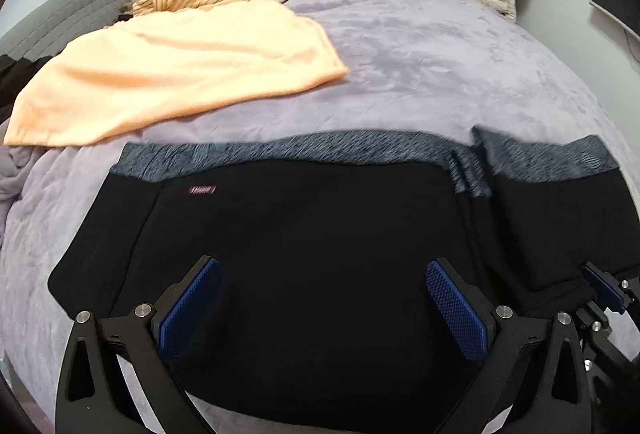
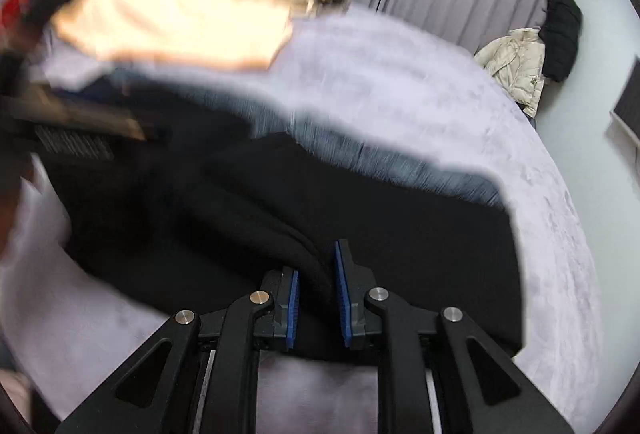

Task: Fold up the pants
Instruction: 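Lift the pants leg with the right gripper and fold it over the pants, then lay the folded leg down with the right gripper and release it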

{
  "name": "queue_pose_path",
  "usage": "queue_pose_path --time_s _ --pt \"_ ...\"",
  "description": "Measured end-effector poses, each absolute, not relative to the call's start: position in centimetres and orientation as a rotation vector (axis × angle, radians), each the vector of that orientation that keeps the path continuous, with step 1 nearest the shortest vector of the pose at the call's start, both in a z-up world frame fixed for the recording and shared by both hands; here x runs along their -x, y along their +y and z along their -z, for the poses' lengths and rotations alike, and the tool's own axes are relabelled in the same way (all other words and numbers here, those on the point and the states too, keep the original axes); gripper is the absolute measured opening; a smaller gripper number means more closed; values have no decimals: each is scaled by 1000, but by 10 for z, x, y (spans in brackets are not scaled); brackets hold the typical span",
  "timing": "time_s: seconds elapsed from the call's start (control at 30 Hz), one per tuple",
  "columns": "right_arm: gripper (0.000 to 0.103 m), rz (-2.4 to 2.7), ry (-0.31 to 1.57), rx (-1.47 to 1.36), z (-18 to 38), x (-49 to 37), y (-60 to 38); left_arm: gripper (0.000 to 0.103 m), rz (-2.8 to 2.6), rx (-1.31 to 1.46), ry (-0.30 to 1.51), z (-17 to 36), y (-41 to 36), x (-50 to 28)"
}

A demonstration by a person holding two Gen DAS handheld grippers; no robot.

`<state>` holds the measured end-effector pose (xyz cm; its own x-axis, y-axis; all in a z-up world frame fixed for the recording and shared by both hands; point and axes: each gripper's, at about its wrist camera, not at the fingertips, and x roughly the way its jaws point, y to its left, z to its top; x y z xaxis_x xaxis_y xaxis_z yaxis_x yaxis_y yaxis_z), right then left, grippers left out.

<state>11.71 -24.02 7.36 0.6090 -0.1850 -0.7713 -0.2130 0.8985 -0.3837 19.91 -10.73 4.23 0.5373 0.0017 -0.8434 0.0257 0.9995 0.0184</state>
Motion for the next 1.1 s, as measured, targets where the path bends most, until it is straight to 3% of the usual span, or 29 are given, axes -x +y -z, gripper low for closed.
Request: queue_pose_path --time_s 0.1,0.17,0.27,0.33,0.47,0.53,0.63,0.73,0.87,0.93,1.0,1.1 --pt "24 70 855 707 -60 -102 -213 103 43 8 1051 -31 -91 -193" --pt "40 13 845 688 -73 -91 -208 103 61 12 1049 -31 -88 -190" --pt "50 -143 867 321 -115 -80 -240 103 147 45 1035 -41 -92 -190" --pt "50 -160 875 22 -133 -81 -280 103 270 95 1040 -51 -99 -190" --pt "51 -182 927 -563 -116 -88 -367 103 466 131 1077 -61 -133 -197" --pt "51 -205 933 -724 -101 -87 -386 103 513 140 1107 -58 -151 -205" --pt "51 -222 950 -845 -85 -88 -392 88 555 155 1164 -46 -172 -214" --pt "50 -185 1000 -948 -66 -84 -394 88 548 126 1154 -45 -181 -213" --pt "48 -111 904 -990 -63 -91 -406 88 552 125 1153 -43 -183 -212" --pt "43 -76 905 -1035 -54 -99 -410 88 545 115 1156 -41 -185 -213" --pt "6 -53 938 -1103 -43 -113 -413 88 528 98 1147 -43 -184 -209" --pt "6 -120 920 -1121 -49 -116 -416 88 526 106 1119 -55 -176 -198"
